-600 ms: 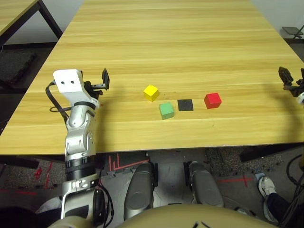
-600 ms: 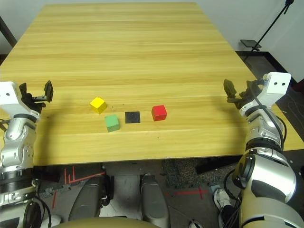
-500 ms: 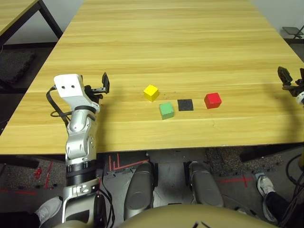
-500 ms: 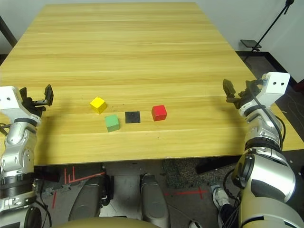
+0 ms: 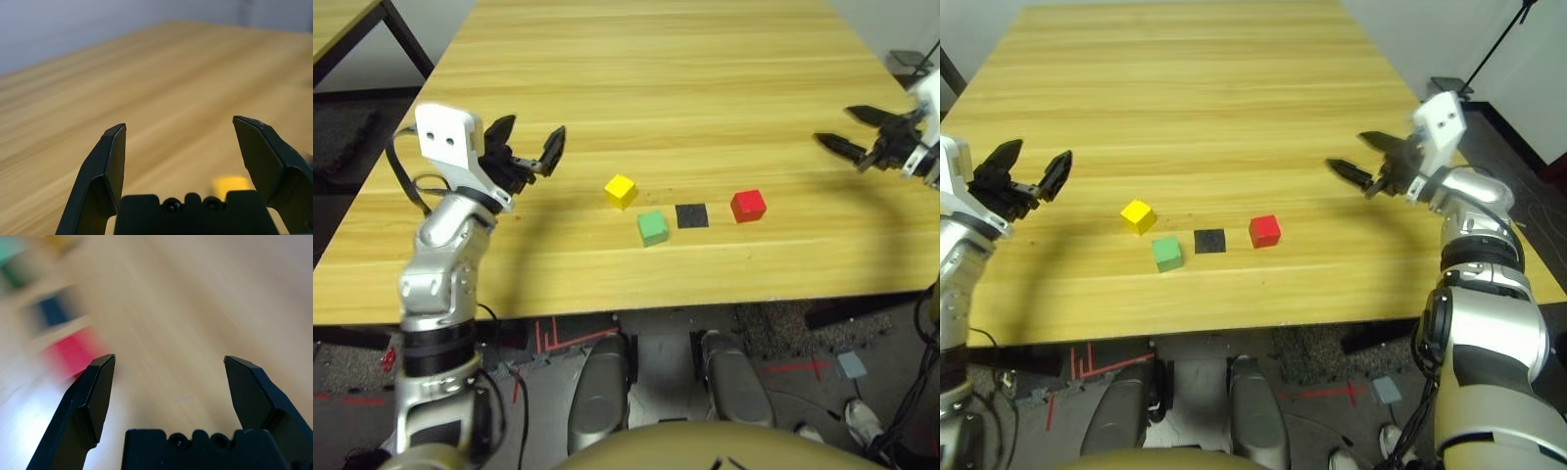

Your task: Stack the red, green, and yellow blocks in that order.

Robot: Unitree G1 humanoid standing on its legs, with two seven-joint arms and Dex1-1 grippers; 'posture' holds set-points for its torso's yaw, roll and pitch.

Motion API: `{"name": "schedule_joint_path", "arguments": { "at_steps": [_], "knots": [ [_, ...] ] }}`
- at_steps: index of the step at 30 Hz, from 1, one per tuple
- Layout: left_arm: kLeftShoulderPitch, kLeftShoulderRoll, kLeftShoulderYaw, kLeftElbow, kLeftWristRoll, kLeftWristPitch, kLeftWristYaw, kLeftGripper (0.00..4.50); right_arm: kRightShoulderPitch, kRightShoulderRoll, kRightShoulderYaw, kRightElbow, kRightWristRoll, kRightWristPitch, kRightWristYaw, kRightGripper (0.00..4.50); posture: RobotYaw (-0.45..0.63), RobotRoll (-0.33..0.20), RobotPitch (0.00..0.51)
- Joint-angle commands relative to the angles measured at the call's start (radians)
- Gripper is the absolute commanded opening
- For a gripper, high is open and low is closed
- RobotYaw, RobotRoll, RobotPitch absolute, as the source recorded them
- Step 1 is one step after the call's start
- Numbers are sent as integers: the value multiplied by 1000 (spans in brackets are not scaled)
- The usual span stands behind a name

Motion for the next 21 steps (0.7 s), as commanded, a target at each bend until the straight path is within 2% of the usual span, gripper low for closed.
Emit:
{"name": "schedule_joint_path", "arguments": {
  "at_steps": [1, 5, 8, 12, 21],
  "knots": [
    [-3, 72, -92, -55, -54, 94, -137, 4463, 1, -44, 181, -73, 29, 15, 72, 4500, 264, -170, 100],
    [-21, 102, -161, -66, -28, 103, -184, 4463, -75, -13, 306, -10, 45, -53, 72, 4500, 303, -172, 101],
    [-38, 89, -168, -70, -32, 132, -162, 4463, -132, 26, 351, 60, 35, -89, 72, 4500, 332, -181, 96],
    [-20, 93, -168, -99, -41, 178, -148, 4463, -180, 71, 380, 126, 29, -118, 72, 4500, 359, -188, 107],
    [-1, 96, -189, -157, -28, 211, -141, 4463, -207, 161, 399, 201, -7, -157, 72, 4500, 435, -210, 120]
  ]
}}
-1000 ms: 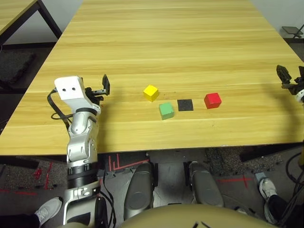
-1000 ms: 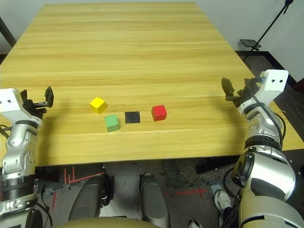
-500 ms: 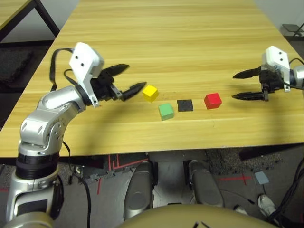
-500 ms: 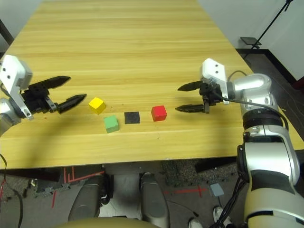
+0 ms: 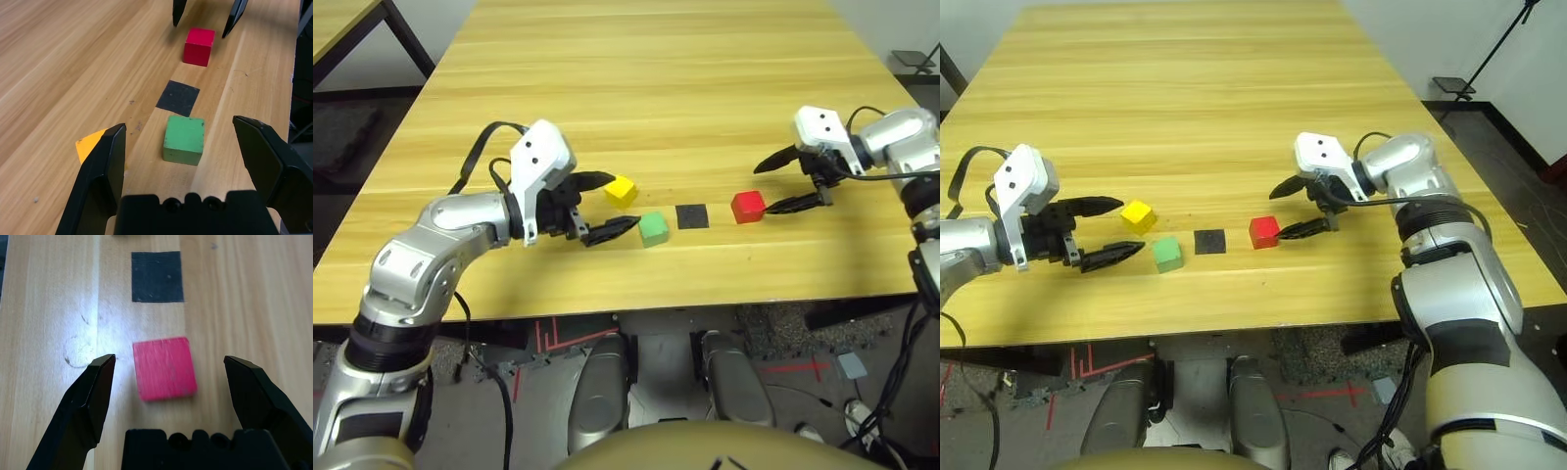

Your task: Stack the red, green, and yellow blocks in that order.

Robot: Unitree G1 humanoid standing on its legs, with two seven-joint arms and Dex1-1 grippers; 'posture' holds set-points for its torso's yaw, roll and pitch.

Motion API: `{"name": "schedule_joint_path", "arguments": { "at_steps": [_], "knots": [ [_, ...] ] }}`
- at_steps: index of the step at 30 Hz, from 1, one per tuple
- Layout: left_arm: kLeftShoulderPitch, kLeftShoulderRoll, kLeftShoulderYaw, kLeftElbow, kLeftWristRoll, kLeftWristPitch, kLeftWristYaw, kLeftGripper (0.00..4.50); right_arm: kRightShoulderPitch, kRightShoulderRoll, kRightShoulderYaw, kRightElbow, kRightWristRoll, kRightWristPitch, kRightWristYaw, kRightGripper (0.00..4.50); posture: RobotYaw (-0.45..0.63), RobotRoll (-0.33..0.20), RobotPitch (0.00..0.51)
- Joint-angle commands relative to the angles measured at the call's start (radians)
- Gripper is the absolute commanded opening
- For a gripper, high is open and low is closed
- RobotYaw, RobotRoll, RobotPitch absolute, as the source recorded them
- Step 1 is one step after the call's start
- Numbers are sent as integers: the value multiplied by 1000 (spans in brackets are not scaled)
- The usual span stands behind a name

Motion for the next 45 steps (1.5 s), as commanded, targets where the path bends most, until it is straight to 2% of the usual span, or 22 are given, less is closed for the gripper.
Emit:
{"name": "schedule_joint_path", "arguments": {
  "at_steps": [1, 9, 12, 18, 24, 29, 37, 45],
  "knots": [
    [0, 4, -23, -24, 7, 17, 6, 4463, -21, 17, 6, 26, -21, -23, 6, 4500, 435, -210, 120],
    [19, -8, -9, -60, -3, 49, 47, 4463, -37, 53, -1, 72, -93, -48, 6, 4500, 474, -221, 138],
    [36, -6, 7, -72, -10, 57, 60, 4500, -41, 60, -14, 85, -126, -56, 6, 3968, 485, -223, 142],
    [38, -8, 25, -82, -18, 70, 78, 4500, -58, 72, -36, 97, -187, -71, 6, 2057, 497, -225, 152],
    [30, -9, 25, -75, -12, 68, 87, 4500, -87, 129, -97, 65, -180, -24, 5, 2064, 498, -232, 152],
    [-9, -27, 8, -49, 0, 58, 98, 4500, -94, 195, -130, 13, -187, 136, -60, 2064, 502, -244, 151],
    [-13, -47, 12, -49, 8, 54, 115, 4500, -39, 248, -106, -116, -220, 181, -78, 2064, 520, -259, 159],
    [10, -46, 33, -68, 0, 63, 139, 4500, -19, 266, -102, -136, -248, 165, -102, 2064, 544, -261, 156]
  ]
}}
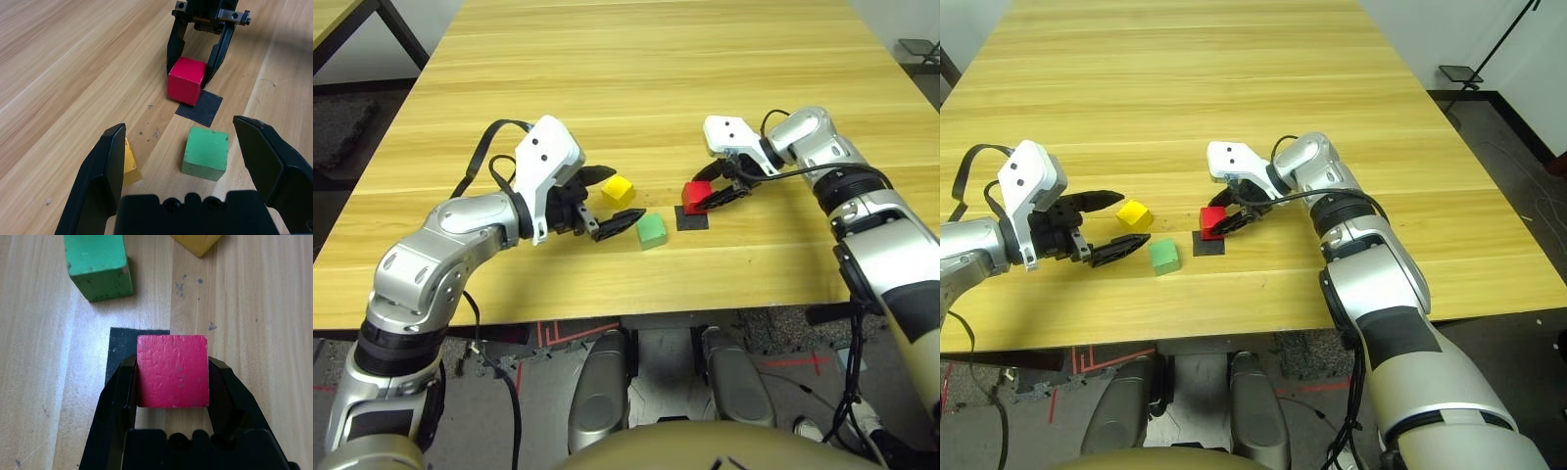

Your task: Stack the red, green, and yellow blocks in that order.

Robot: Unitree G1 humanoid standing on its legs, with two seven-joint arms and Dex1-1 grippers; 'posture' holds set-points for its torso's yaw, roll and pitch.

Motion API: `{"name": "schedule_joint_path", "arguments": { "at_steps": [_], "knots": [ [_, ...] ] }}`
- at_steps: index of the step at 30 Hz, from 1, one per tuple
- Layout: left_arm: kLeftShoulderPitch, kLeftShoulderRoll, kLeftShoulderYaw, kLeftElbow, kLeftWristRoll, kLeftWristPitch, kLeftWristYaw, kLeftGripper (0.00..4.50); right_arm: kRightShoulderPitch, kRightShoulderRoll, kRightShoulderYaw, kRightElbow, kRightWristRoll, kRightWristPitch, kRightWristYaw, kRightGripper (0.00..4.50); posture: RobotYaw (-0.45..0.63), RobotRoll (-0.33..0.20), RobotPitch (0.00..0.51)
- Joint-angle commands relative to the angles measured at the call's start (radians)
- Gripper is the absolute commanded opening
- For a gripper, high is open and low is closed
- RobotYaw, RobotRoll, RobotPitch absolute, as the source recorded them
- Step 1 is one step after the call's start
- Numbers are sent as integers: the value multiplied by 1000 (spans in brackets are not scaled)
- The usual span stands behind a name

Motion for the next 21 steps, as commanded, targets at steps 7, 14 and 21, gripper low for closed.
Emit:
{"name": "schedule_joint_path", "arguments": {
  "at_steps": [7, 14, 21],
  "knots": [
    [29, -10, 22, -33, -8, 10, 31, 4500, 38, 21, 5, -32, -5, -9, 29, 2064, 556, -262, 165],
    [43, -2, 40, -33, -12, 10, 32, 4500, 60, 9, 14, -83, -12, 5, 56, 2064, 553, -264, 174],
    [39, -6, 36, -26, -8, 4, 32, 4500, 85, -12, 18, -127, -15, 9, 71, 2064, 542, -268, 176]
  ]
}}
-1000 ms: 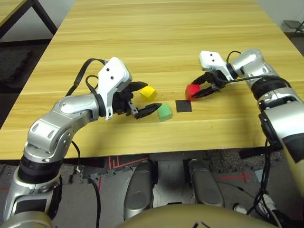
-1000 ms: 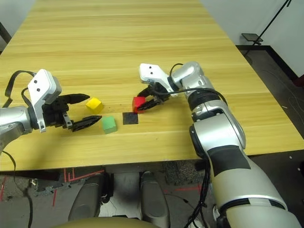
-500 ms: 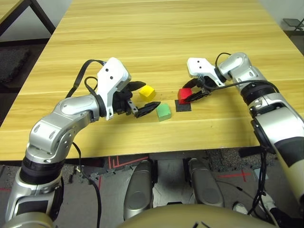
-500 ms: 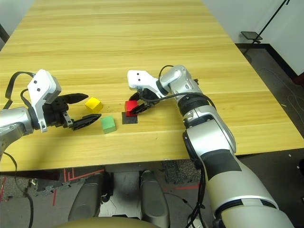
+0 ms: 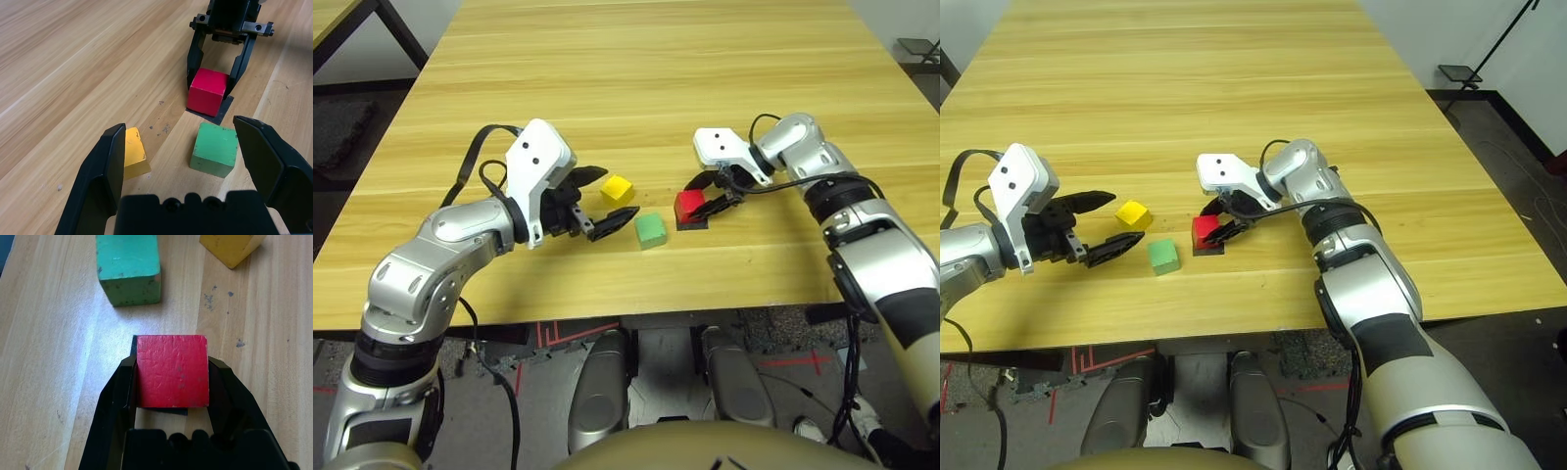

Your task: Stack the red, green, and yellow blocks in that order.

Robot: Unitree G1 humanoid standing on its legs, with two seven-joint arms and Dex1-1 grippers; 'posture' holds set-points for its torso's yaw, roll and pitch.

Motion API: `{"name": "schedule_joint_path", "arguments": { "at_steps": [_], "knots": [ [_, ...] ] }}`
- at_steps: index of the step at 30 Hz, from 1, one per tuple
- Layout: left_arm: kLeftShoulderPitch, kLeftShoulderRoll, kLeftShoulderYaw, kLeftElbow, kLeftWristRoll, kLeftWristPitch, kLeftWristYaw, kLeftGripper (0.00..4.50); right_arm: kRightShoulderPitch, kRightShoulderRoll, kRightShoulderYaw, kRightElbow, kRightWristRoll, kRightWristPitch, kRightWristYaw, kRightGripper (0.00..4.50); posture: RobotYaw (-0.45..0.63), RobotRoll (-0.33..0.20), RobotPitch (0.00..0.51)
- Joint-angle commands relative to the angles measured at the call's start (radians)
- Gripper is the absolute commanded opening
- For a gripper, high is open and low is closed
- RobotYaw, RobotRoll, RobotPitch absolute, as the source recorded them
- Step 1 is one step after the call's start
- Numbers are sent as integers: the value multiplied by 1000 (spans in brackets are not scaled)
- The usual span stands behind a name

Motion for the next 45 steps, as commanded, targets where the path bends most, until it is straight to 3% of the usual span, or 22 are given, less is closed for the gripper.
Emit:
{"name": "schedule_joint_path", "arguments": {
  "at_steps": [1, 5, 12, 13, 15, 20, 26, 35, 45],
  "knots": [
    [5, 0, 0, -3, -1, 1, -3, 4500, 27, -11, 17, -25, -9, 11, 13, 2064, 541, -268, 177],
    [-6, -1, -8, 4, -4, 7, -6, 4500, 34, -14, 19, -37, -12, 17, 11, 2064, 536, -265, 178],
    [-31, 8, -40, 12, -7, 24, -31, 4500, 42, -11, 3, -68, 13, 38, 20, 4329, 504, -247, 163],
    [-38, 14, -51, 14, -7, 25, -44, 4500, 38, -12, -5, -72, 22, 43, 25, 4422, 498, -245, 162],
    [-48, 27, -70, 17, -6, 32, -68, 4500, 27, -17, -19, -78, 37, 53, 30, 4422, 483, -237, 157],
    [-98, 93, -200, 43, 37, 52, -154, 4500, -80, -130, -48, -53, 159, 70, 45, 4422, 442, -211, 142],
    [-140, 80, -266, 131, 94, 42, -175, 4500, -130, -278, -60, -63, 215, 126, 45, 4422, 380, -190, 128],
    [-193, 24, -331, 258, 171, -22, -221, 4500, -11, -334, -138, -296, 265, 319, 33, 4422, 294, -163, 121],
    [-175, -8, -375, 272, 208, -20, -258, 4500, 81, -360, -182, -445, 280, 429, -13, 4422, 250, -142, 119]
  ]
}}
